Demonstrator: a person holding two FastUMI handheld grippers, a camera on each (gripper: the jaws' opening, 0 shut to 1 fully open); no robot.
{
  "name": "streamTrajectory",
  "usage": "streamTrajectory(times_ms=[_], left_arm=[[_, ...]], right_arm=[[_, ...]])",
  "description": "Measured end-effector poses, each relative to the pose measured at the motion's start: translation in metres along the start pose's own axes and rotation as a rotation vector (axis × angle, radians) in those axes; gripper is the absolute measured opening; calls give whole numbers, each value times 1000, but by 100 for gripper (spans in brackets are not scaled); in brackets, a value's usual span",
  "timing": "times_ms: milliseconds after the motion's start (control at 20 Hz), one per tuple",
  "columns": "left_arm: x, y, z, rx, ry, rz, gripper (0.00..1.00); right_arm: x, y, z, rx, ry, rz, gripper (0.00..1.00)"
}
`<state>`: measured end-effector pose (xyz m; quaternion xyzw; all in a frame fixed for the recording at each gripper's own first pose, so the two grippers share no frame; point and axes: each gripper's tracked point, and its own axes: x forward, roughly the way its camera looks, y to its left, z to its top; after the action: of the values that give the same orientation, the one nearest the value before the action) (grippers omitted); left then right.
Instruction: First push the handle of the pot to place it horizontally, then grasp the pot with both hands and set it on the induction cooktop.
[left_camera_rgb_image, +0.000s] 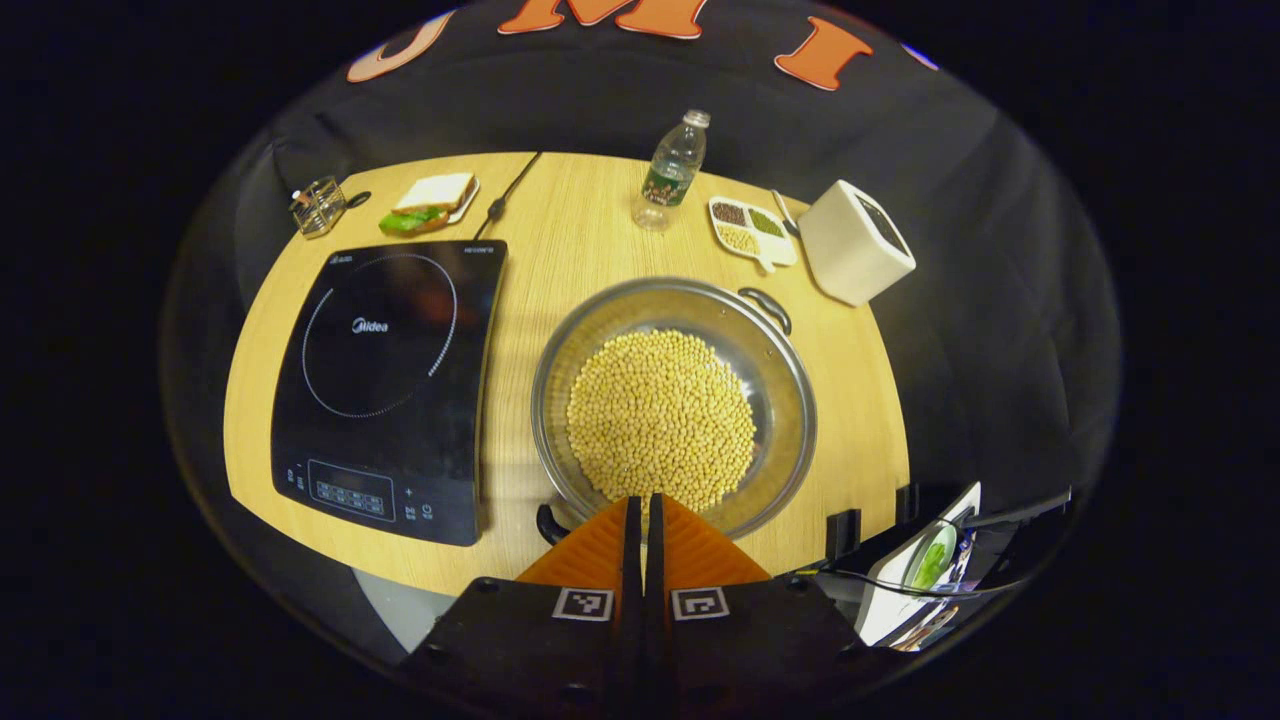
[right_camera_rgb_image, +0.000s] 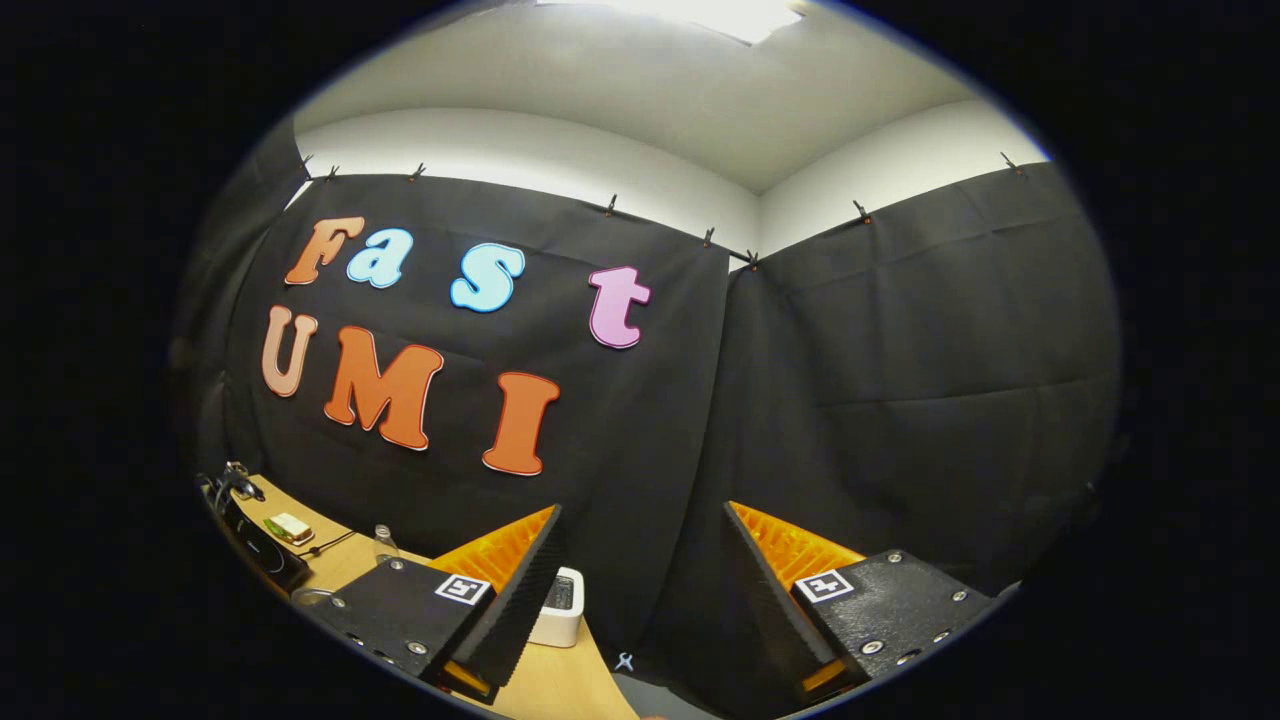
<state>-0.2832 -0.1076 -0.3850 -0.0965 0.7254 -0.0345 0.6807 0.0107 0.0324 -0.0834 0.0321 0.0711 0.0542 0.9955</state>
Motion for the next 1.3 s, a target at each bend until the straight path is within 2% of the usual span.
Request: streamTrajectory(times_ms=[350,650,950,1150,1300], left_arm=[[32,6,-57,23,131,27,8],[46,12,-80,17,219,31,8],[60,18,-103,-52,328,3,8],[72,34,-104,-78,332,61,7],[76,40,-103,-123,336,66,7]], right_arm=[[13,23,-3,16,6,59,95],[21,45,-8,28,18,104,95],[26,63,-15,23,40,127,95],[29,74,-15,16,46,138,95],[30,80,-15,5,52,145,95]])
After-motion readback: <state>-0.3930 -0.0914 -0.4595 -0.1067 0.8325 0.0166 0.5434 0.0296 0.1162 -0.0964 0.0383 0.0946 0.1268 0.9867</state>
